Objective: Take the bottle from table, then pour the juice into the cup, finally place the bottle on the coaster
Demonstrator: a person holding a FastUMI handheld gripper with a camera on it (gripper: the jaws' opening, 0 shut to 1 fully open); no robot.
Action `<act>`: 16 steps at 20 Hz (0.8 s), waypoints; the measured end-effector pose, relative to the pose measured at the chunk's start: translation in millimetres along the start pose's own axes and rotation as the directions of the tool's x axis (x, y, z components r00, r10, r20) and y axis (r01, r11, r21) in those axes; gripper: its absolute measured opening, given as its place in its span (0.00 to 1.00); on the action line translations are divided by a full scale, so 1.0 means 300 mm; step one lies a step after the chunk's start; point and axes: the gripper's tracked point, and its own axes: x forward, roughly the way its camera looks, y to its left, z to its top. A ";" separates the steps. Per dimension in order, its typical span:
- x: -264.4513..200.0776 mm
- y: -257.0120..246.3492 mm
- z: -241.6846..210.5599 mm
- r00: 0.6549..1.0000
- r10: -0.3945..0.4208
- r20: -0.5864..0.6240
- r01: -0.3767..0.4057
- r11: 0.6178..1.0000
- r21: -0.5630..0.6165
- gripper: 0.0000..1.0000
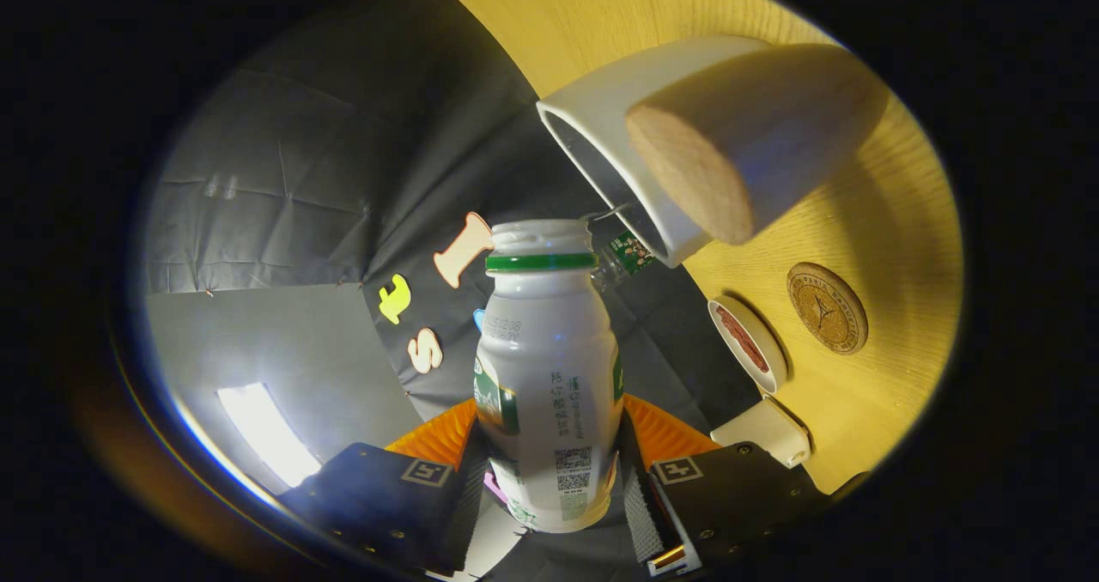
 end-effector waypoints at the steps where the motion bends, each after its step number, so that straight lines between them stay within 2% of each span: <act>1: 0.002 0.001 0.004 1.000 0.002 0.005 -0.002 1.000 0.006 0.70; 16: 0.019 0.063 0.044 0.997 0.026 0.070 -0.032 0.996 0.081 0.70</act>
